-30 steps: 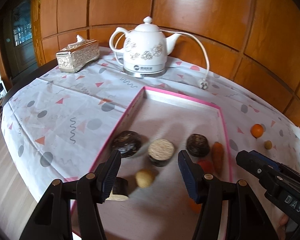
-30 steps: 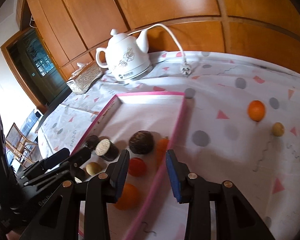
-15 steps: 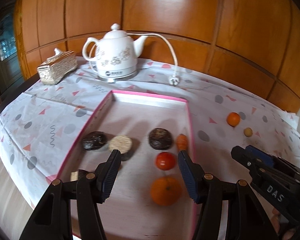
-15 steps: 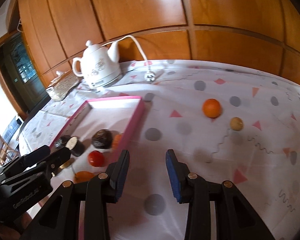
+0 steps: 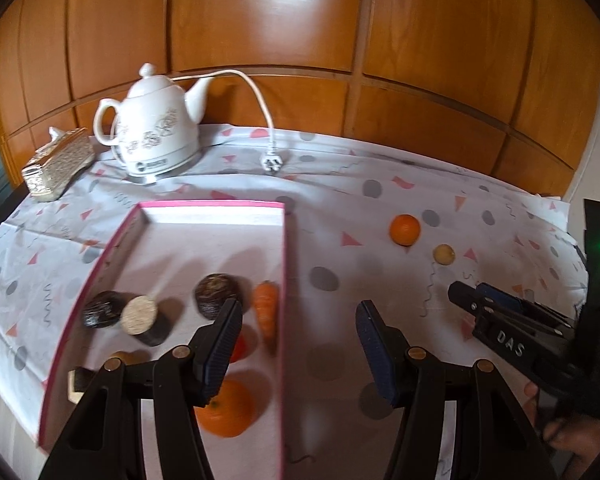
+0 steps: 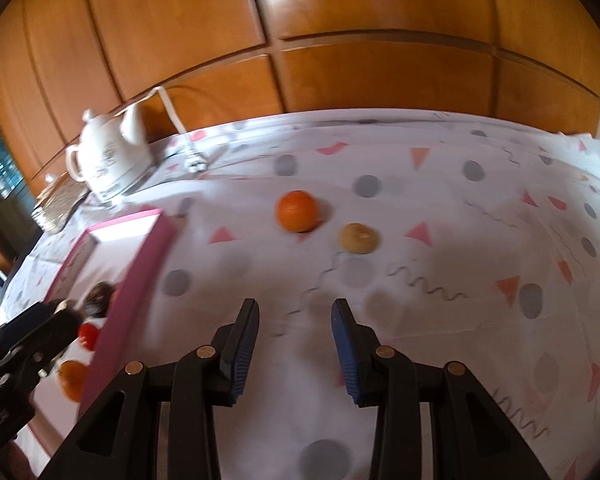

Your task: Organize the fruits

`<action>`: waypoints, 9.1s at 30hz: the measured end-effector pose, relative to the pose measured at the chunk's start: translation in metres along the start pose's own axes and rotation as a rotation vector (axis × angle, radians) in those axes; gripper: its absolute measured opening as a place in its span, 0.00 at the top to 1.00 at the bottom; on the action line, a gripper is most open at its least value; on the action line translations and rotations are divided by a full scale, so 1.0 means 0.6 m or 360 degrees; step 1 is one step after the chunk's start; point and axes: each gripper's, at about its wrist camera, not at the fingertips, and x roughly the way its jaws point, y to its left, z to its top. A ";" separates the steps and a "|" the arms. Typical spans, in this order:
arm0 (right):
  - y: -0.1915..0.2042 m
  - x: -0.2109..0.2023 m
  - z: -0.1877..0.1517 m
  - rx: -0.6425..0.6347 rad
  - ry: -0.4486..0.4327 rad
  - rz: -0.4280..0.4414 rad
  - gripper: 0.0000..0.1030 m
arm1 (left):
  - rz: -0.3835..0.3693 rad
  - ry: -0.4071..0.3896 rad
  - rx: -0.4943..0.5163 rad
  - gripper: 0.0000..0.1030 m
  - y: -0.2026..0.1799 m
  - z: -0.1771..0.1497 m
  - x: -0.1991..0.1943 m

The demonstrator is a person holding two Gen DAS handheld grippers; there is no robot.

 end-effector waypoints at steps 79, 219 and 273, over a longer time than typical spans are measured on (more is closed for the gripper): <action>-0.127 0.084 0.035 0.0125 0.0037 -0.0139 0.72 | -0.0201 0.0275 0.0097 0.62 -0.192 0.113 0.299; 0.313 0.066 0.007 -0.0507 0.0294 0.0619 0.70 | 0.0135 0.0086 -0.0294 0.52 0.182 -0.065 0.017; 0.194 -0.081 -0.114 -0.0322 -0.0066 0.0132 0.64 | 0.0347 -0.0241 -0.0230 0.00 0.156 -0.105 -0.142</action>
